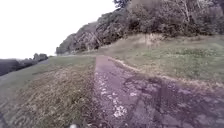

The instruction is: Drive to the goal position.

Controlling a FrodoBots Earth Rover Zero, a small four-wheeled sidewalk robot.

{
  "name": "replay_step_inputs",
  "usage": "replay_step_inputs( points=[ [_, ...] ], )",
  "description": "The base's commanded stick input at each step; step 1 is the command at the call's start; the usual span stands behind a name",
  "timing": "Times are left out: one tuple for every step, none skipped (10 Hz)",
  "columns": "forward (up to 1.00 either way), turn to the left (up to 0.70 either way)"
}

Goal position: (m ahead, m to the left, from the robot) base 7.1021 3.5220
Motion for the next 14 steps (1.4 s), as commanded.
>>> replay_step_inputs(
  points=[
    [0.70,0.35],
    [0.70,0.35],
    [0.70,0.35],
    [0.51,0.29],
    [0.28,0.19],
    [0.10,0.03],
    [0.06,0.00],
    [0.06,0.00],
    [0.05,0.00],
    [0.02,0.00],
    [0.00,0.00],
    [0.00,0.00],
    [0.00,0.00],
    [0.00,0.00]
  ],
)
